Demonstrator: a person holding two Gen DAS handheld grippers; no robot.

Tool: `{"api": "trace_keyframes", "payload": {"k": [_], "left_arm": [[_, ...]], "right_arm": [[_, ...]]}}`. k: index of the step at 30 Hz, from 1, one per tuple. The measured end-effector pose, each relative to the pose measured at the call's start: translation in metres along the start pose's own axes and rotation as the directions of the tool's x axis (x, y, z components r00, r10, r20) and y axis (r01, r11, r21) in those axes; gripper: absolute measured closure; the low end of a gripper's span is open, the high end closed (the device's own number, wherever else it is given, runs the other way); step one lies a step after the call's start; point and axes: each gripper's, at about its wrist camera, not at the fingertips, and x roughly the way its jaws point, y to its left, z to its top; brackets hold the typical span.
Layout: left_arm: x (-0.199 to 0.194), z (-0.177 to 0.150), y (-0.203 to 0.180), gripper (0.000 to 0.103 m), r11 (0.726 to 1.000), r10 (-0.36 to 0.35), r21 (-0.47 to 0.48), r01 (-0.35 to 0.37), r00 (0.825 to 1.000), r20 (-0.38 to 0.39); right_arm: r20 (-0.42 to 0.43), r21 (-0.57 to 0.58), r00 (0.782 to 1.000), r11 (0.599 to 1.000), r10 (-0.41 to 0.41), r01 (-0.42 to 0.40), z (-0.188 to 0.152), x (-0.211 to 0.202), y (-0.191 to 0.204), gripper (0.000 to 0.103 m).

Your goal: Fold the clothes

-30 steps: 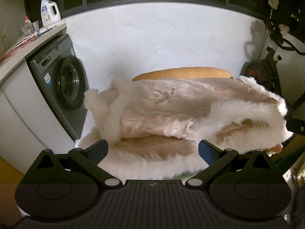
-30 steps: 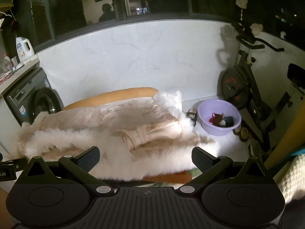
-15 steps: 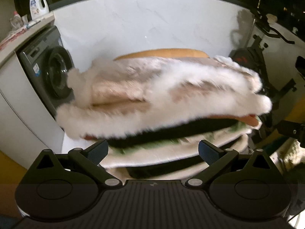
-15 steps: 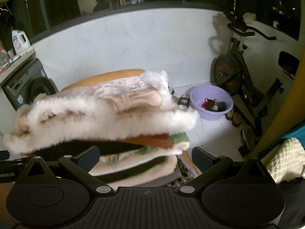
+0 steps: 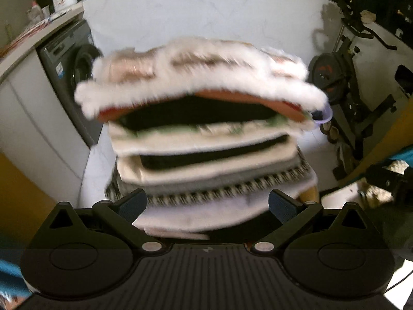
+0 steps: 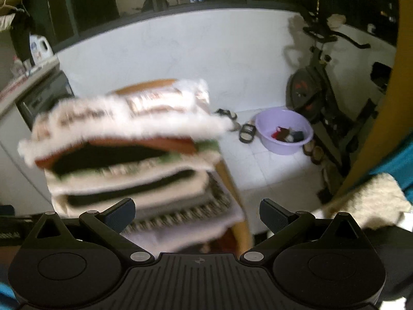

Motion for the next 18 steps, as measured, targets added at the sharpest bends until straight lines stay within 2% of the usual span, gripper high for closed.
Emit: {"api": "trace_keyframes", "payload": {"k": [6, 11, 14, 18], "left_arm": [[-0.040, -0.065, -0.043, 0.000, 0.999, 0.019, -0.040, -0.021, 0.999, -0.029], [-0.077, -0.110, -0.058, 0.000, 0.996, 0.057, -0.073, -0.060, 0.998, -0.037], [-0.098, -0.130, -0.061, 0.000, 0.992, 0.093, -0.086, -0.095, 0.995, -0.026], [-0.119, -0.148, -0.055, 0.000, 0.988, 0.089, -0.128, -0.091, 0.996, -0.023]], "right_arm": [[-0.024, 0.001, 0.999, 0.999, 0.046, -0.046, -0.051, -0.044, -0.041, 0.001], [-0.052, -0.001, 0.995, 0.996, 0.086, -0.086, -0.089, -0.080, -0.068, 0.001], [-0.039, -0.037, 0.995, 0.995, 0.093, -0.094, -0.108, -0.102, -0.069, 0.001], [-0.023, -0.110, 0.993, 0.987, 0.112, -0.114, -0.128, -0.128, -0.058, 0.001]]}}
